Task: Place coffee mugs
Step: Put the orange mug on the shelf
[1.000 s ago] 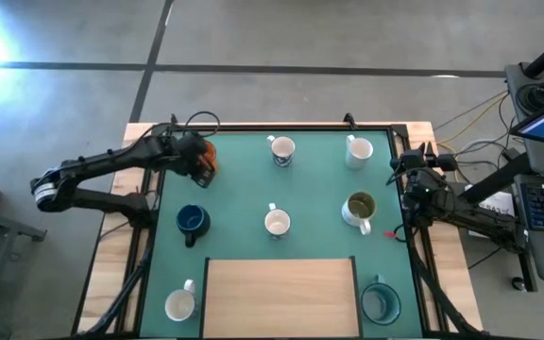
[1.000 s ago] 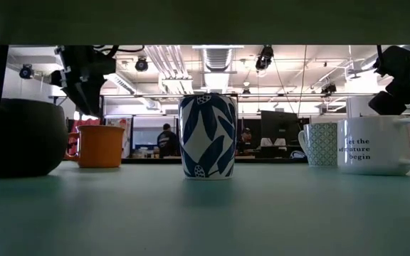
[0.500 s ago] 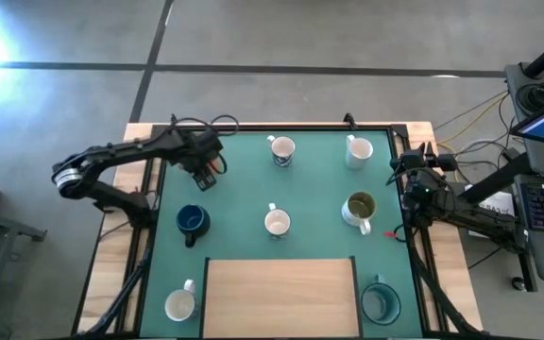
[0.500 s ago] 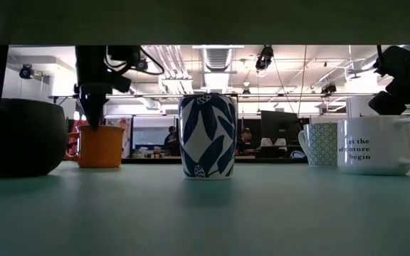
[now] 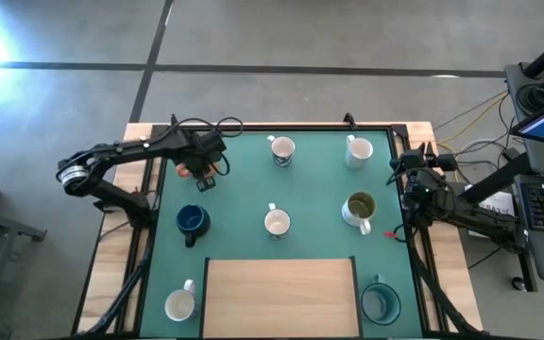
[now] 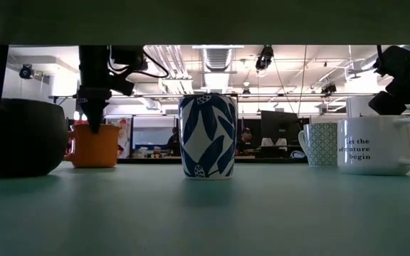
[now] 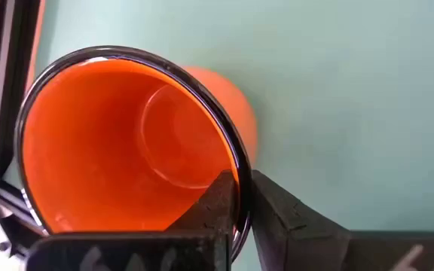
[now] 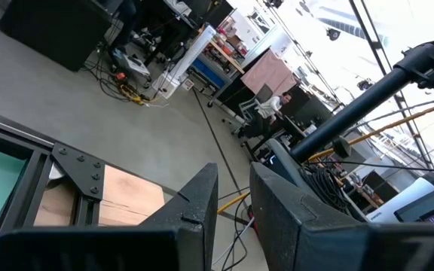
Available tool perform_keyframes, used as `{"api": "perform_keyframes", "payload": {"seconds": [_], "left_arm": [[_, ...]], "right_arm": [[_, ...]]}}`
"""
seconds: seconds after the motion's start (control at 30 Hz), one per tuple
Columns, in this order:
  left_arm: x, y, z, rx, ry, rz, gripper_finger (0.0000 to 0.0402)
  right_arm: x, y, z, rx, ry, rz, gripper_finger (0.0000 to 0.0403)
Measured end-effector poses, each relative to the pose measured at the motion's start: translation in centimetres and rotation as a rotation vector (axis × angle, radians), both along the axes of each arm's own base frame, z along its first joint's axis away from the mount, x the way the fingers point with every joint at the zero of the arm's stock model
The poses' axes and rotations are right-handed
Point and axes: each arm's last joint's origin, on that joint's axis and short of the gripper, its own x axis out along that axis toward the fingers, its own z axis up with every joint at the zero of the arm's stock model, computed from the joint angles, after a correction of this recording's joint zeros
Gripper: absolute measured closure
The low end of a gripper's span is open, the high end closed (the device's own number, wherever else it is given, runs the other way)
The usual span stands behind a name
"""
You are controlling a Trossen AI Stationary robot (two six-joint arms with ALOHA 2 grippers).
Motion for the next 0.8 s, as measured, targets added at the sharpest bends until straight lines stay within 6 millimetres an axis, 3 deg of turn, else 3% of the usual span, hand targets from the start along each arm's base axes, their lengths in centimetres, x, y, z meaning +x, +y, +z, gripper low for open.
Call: {"api": "perform_keyframes", "payload": {"seconds": [0.17, 0.53, 0.8], "left_arm": [[0.8, 0.3, 1.9, -0.002, -0.081, -0.011, 0.0394], [2.1, 0.6, 8.0, 0.011, -0.238, -0.033, 0.0399], [3.4, -1.7, 12.9, 0.038, -0.345, -0.153, 0.0399]], "right_arm": [[0.0, 0.0, 0.0, 0.0, 0.0, 0.0, 0.0335], [0.0, 0.0, 0.0, 0.0, 0.0, 0.0, 0.0335], [0.0, 0.0, 0.0, 0.0, 0.0, 0.0, 0.0335]]}}
